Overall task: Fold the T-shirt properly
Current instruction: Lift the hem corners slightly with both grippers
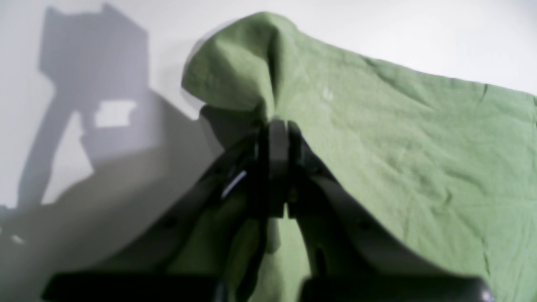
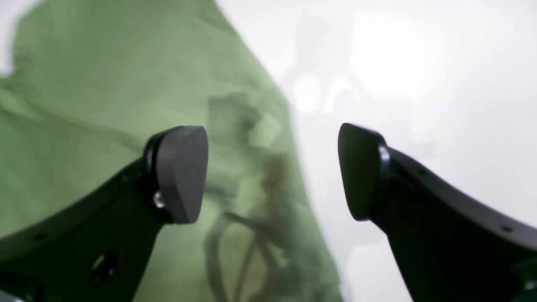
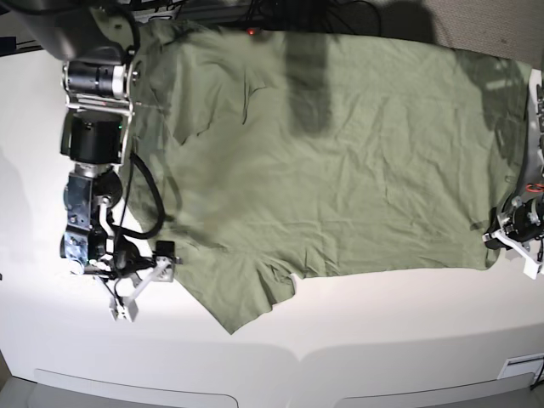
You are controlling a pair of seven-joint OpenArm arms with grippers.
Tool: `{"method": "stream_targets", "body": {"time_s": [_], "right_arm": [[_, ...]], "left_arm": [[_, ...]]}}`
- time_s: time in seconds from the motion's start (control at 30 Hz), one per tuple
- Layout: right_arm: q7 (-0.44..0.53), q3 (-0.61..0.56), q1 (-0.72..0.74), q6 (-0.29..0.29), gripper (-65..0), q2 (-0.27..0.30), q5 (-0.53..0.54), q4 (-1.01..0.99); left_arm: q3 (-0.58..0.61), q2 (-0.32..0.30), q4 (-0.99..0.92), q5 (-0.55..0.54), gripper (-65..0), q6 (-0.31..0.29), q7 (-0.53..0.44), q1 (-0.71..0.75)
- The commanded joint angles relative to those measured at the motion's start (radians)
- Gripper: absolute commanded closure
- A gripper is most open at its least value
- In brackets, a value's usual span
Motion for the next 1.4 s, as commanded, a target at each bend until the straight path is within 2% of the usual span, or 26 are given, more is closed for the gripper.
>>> {"method": "stream_targets", "body": {"time_s": [0.0, 0.13, 0.23, 0.33, 0.47, 0.53, 0.7, 0.77, 0.9, 1.0, 1.07, 1.37], "right_arm": [[0.013, 0.002, 0.033, -0.004, -47.9, 0.026, -0.002, -0.011], [0.01, 0.002, 0.034, -0.004, -47.9, 0.072, 0.006, -0.106], [-0.002, 0.002, 0.034, 0.001, -47.7, 0.089, 0.057, -0.156], [0.014, 0.002, 0.034, 0.007, -47.6, 0.088, 0.082, -0.204], [0.023, 0.002, 0.034, 0.064, -47.5, 0.088, 0.146, -0.231], [0.02, 0.002, 0.035, 0.074, -47.5, 0.088, 0.173, -0.231], [-0.022, 0.002, 0.034, 0.134, -46.1, 0.086, 0.24, -0.231], [-0.022, 0.002, 0.034, 0.135, -44.0, 0.086, 0.258, -0.231], [-0.025, 0.002, 0.034, 0.136, -44.0, 0.086, 0.272, -0.231], [-0.035, 0.002, 0.034, 0.164, -43.6, 0.085, 0.274, -0.231], [-0.054, 0.002, 0.034, 0.174, -39.8, 0.086, 0.297, -0.231], [-0.058, 0.002, 0.035, 0.174, -9.4, 0.087, 0.325, -0.231]], "left_arm": [[-0.001, -0.02, 0.011, -0.014, 0.0, -0.01, -0.023, -0.031], [-0.001, -0.02, 0.011, -0.015, 0.0, -0.01, -0.023, -0.031], [-0.001, -0.02, 0.011, -0.016, 0.0, -0.01, -0.024, -0.031], [-0.001, -0.02, 0.011, -0.039, 0.0, -0.01, -0.023, -0.031], [-0.001, -0.02, 0.011, -0.041, 0.0, -0.01, -0.023, -0.031], [-0.001, -0.02, 0.011, -0.041, 0.0, -0.01, -0.023, -0.031], [-0.001, -0.02, 0.011, -0.041, 0.0, -0.01, -0.023, -0.031], [-0.001, -0.02, 0.011, -0.041, 0.0, -0.01, -0.023, -0.031], [-0.001, -0.02, 0.011, -0.041, 0.0, -0.01, -0.023, -0.031], [-0.001, -0.019, 0.011, -0.041, 0.0, -0.01, -0.024, -0.031], [-0.001, -0.02, 0.011, -0.041, 0.0, -0.01, -0.024, -0.031], [-0.001, -0.019, 0.011, -0.041, 0.0, -0.01, -0.023, -0.031]]}}
